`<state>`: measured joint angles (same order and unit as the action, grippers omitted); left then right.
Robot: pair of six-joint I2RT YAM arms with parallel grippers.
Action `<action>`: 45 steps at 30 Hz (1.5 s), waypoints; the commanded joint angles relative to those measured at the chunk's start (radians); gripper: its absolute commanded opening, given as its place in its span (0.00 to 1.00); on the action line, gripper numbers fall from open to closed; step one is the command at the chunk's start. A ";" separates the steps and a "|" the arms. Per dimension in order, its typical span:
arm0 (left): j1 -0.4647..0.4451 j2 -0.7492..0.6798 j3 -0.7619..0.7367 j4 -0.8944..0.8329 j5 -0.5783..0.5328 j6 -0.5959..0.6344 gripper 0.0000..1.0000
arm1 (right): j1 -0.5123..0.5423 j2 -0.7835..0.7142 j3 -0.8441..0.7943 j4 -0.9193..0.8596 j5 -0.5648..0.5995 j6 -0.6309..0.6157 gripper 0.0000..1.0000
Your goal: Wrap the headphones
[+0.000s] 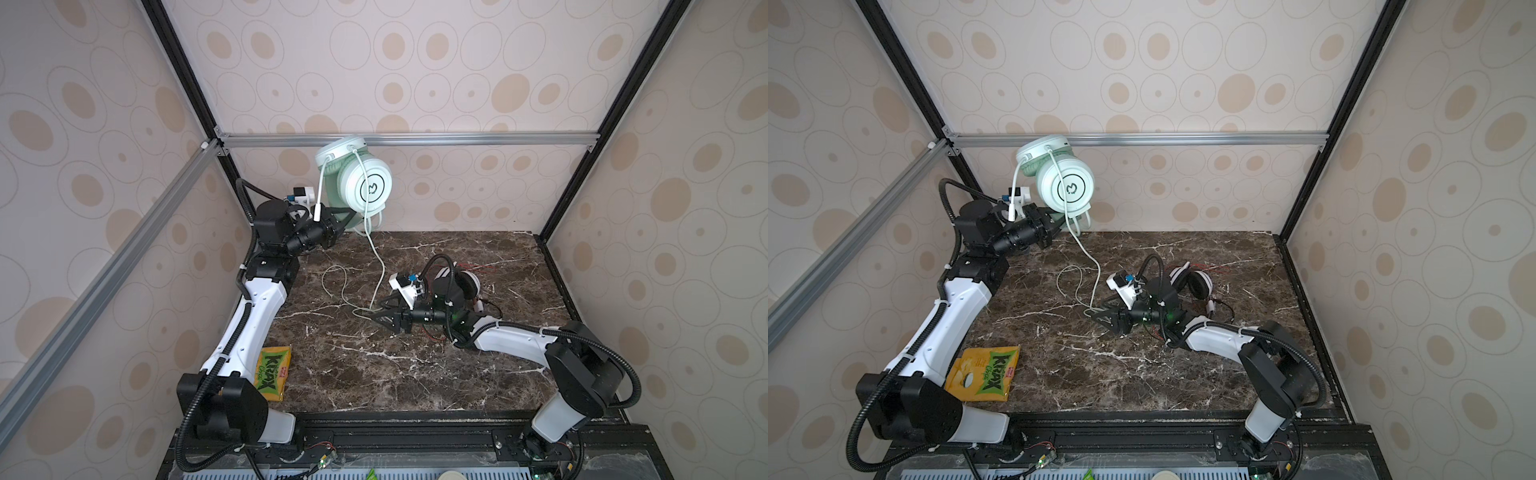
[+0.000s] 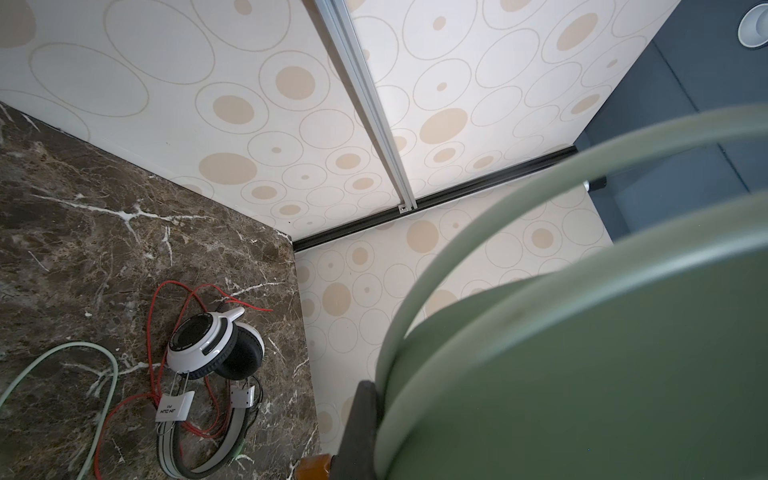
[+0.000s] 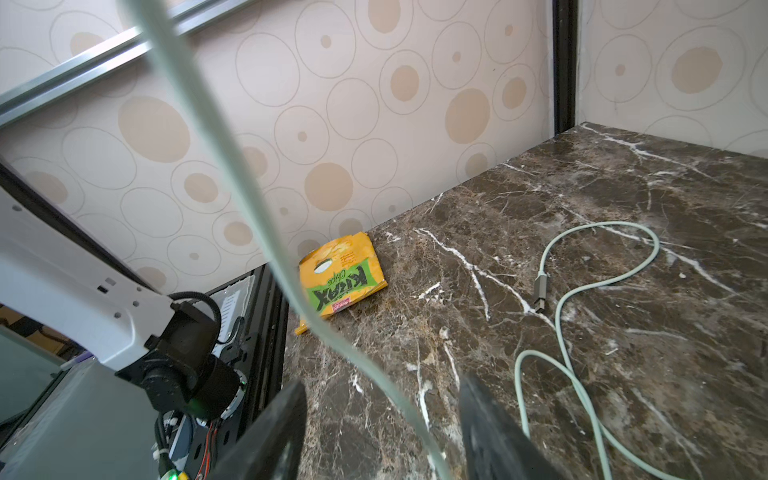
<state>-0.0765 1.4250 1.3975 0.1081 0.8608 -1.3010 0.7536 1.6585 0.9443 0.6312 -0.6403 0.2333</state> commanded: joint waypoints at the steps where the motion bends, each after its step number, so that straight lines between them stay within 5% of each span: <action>1: 0.013 -0.003 0.061 0.099 0.041 -0.057 0.00 | 0.007 0.048 0.055 0.009 0.053 -0.020 0.61; 11: 0.023 0.023 0.012 0.232 0.072 -0.130 0.00 | 0.006 0.119 0.092 0.110 0.024 0.056 0.43; 33: 0.026 -0.012 -0.055 0.232 -0.045 -0.124 0.00 | 0.026 0.114 0.046 0.299 -0.128 0.184 0.59; 45: 0.025 0.016 -0.021 0.223 -0.039 -0.130 0.00 | 0.031 0.214 0.104 0.403 -0.135 0.266 0.43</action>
<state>-0.0586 1.4567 1.3163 0.2592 0.8059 -1.4094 0.7746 1.8641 1.0122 0.9741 -0.7616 0.4747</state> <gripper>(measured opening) 0.067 0.433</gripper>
